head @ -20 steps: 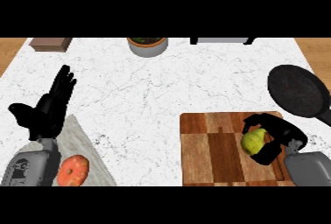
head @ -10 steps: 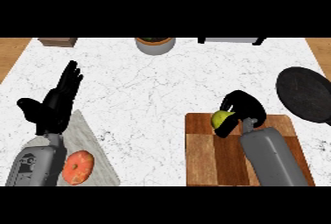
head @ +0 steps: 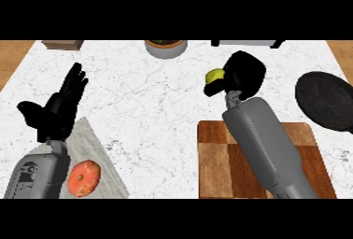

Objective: Pick the pear from the cutting board and place it in the pan

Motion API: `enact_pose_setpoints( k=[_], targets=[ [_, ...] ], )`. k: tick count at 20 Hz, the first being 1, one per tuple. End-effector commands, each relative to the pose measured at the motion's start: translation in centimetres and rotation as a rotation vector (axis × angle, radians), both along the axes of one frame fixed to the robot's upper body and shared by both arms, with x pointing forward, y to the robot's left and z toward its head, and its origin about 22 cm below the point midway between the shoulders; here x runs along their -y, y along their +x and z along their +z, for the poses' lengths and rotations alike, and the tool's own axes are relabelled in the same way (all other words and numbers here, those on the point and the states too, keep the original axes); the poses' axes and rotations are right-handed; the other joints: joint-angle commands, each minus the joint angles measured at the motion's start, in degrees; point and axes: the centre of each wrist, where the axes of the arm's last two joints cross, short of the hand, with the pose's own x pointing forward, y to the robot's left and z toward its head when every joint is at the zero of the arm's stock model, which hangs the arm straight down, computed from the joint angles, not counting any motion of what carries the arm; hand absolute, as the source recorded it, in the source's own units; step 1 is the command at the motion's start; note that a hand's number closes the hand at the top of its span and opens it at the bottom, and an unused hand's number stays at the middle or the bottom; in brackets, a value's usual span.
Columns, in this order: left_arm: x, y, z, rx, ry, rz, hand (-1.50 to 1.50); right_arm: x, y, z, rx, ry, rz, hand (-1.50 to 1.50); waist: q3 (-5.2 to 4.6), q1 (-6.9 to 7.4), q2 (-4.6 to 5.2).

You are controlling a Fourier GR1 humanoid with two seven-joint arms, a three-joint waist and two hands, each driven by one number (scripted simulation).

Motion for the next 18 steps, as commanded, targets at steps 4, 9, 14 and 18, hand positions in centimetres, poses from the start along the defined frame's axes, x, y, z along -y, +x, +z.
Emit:
enact_pose_setpoints(
  k=[4,9,14,18],
  targets=[
    [1.5,-0.2,-0.1,0.011,-0.005,0.013,0.0,0.8,2.9,2.6,0.25,-0.028,-0.157,1.5,0.08,-1.26,-0.06],
    [0.9,-1.2,0.4,0.004,0.001,0.029,0.0,6.2,3.6,5.0,0.375,0.077,-0.234,1.5,0.12,-1.87,-0.44],
    [-1.4,-1.9,-1.1,0.001,0.002,0.053,0.0,13.2,3.0,2.9,0.479,0.188,-0.292,1.5,0.11,-2.22,-0.4],
    [0.0,-1.2,0.3,-0.016,-0.007,0.027,0.0,18.8,3.5,2.3,0.422,0.082,-0.349,1.5,0.11,-1.92,-0.28]
  ],
)
